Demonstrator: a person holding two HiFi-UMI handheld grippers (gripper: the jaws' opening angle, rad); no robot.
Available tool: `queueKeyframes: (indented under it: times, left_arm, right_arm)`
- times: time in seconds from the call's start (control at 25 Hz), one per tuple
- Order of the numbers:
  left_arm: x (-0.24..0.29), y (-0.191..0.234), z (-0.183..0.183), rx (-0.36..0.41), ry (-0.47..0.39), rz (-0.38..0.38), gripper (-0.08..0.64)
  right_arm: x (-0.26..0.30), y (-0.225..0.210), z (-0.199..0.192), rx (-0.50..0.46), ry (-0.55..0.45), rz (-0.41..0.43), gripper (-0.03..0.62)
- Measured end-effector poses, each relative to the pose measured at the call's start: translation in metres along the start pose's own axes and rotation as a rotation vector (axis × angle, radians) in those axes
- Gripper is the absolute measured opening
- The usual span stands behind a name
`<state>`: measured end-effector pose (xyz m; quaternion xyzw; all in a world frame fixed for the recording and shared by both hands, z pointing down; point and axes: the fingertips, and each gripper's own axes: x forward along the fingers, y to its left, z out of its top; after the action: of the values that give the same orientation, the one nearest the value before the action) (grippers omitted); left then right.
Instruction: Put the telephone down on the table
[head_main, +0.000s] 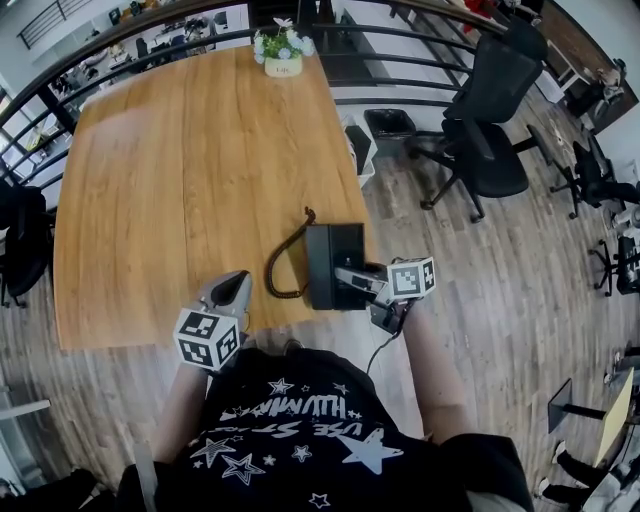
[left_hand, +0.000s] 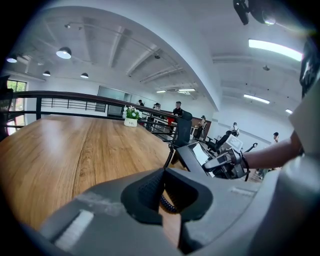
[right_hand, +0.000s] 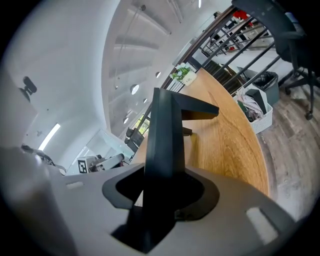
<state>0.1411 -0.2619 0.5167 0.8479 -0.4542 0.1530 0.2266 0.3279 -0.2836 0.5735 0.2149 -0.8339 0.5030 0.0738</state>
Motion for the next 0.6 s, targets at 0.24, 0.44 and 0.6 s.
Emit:
queueKeyframes:
  times: [0.24, 0.44, 0.6]
  left_arm:
    - [-0.003, -0.004, -0.003, 0.012, 0.02, -0.006, 0.003]
    - [-0.003, -0.01, -0.006, 0.017, 0.029, -0.014, 0.003]
    - [-0.005, -0.015, -0.007, 0.012, 0.023, -0.024, 0.003]
  right_arm:
    - [-0.004, -0.012, 0.002, -0.073, 0.042, -0.071, 0.211]
    - [-0.011, -0.021, 0.002, -0.104, 0.078, -0.12, 0.252]
    - [-0.016, -0.029, 0.001, -0.131, 0.083, -0.157, 0.287]
